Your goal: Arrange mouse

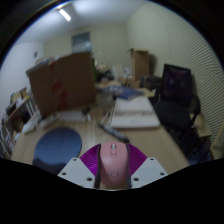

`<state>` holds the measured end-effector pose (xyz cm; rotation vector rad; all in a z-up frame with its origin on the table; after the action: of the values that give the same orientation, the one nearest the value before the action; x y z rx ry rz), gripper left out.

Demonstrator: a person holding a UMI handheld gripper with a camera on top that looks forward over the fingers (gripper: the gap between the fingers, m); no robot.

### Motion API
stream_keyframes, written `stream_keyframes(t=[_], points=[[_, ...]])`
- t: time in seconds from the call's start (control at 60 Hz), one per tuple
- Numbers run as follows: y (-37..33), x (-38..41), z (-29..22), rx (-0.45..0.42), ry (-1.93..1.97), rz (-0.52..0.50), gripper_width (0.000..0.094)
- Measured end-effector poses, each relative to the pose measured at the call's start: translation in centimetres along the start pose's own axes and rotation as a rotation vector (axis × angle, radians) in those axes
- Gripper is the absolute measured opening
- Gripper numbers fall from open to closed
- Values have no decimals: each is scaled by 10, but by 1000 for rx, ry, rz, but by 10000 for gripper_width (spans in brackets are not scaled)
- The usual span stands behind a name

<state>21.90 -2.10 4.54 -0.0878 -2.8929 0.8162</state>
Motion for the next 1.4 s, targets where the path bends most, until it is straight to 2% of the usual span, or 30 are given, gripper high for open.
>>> stream_keyframes(t=[0.1, 0.2, 0.267, 0.333, 0.433, 0.567, 0.683, 0.733, 0.767, 0.8, 0.933, 0.967, 1.033, 1.067, 1.25, 1.4], points=[[-33, 1, -88, -182, 39, 56, 336], [-55, 64, -155, -304, 35, -22, 335], [-50, 115, -166, -323, 19, -78, 335], [-34, 167, -149, -292, -12, -119, 334], [1, 220, -102, -178, -59, -157, 336], [45, 236, -38, -43, -109, -112, 333], [69, 226, 2, 36, -135, -60, 336], [73, 220, 16, 74, -142, -48, 382], [75, 221, 14, 48, -141, -57, 381], [74, 219, 16, 58, -138, -59, 389], [76, 220, 14, 107, -156, -70, 517], [73, 220, 15, 142, -134, -81, 604], [58, 223, 12, 188, -80, -105, 885], [48, 223, 6, 184, -72, -116, 827], [-45, 208, -33, 137, -59, -183, 834], [-136, 166, -29, 147, 0, -203, 836]])
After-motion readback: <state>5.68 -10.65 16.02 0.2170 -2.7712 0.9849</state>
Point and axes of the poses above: the point between the fingertips, and its own axes, seen from behind it with the camera up: x to the left, z down, y forward, the way the camera looks, the point moved 5 cm from there along -y, backward, against the way the camera looks
